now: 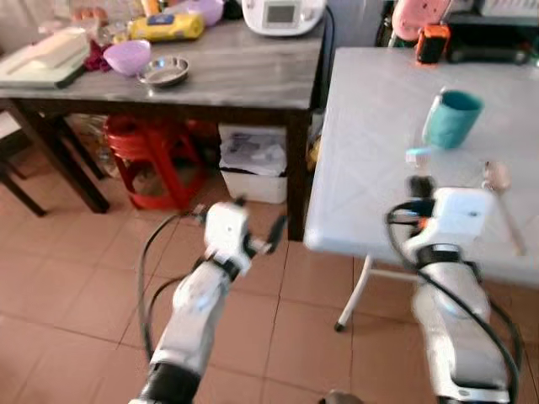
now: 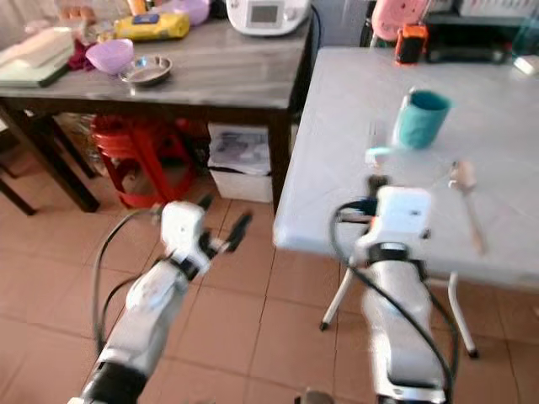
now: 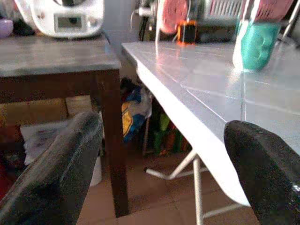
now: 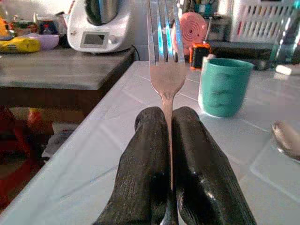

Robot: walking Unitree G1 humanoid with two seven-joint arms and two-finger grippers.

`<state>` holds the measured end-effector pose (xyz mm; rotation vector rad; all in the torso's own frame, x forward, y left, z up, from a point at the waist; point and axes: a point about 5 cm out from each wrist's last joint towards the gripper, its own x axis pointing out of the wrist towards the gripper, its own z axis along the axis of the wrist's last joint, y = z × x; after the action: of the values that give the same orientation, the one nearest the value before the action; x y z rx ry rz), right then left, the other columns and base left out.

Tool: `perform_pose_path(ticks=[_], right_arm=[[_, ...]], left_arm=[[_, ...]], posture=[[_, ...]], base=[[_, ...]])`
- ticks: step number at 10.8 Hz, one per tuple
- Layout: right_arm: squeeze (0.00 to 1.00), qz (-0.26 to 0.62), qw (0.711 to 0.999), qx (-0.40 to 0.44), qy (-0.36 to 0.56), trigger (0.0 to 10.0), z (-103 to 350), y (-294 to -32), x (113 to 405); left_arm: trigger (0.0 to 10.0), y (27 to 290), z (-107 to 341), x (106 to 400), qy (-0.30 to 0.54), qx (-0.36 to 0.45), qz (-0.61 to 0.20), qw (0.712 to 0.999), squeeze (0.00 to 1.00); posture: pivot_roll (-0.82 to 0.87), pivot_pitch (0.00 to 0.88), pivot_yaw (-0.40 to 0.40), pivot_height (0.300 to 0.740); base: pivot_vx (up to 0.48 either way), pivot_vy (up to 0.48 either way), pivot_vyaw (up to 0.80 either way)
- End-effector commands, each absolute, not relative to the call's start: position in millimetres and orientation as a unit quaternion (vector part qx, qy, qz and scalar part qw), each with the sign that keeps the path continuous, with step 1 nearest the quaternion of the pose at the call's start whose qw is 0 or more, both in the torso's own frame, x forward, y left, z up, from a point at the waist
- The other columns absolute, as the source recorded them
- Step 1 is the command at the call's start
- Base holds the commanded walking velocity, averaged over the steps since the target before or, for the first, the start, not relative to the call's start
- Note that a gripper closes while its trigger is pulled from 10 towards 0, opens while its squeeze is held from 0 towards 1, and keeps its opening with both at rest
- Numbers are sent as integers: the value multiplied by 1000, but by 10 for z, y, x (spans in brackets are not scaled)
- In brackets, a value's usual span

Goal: Setting the table

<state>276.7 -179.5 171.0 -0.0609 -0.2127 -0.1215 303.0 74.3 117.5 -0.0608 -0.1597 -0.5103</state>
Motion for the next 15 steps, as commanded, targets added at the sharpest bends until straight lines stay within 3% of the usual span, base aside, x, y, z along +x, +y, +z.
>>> perform_pose_path(ticks=[1,10,15], right_arm=[[0,-46,991,-22,-121,10000,1769,-1692,2774],[0,-43,991,-23,-122,10000,1729,-1672,2837],[0,-42,991,-29,-125,10000,1723,-1669,2839]], left_arm=[[10000,854,1103,3018,-67,-23,-239,968,0],[10000,737,1147,3060,-77,-33,-240,967,0],[10000,695,1259,3054,-117,-35,-257,959,0]], posture=[[-229,103,71,740],[-215,58,71,740],[-215,59,74,740]], base=[[0,428,0],[0,430,-94],[52,0,0]])
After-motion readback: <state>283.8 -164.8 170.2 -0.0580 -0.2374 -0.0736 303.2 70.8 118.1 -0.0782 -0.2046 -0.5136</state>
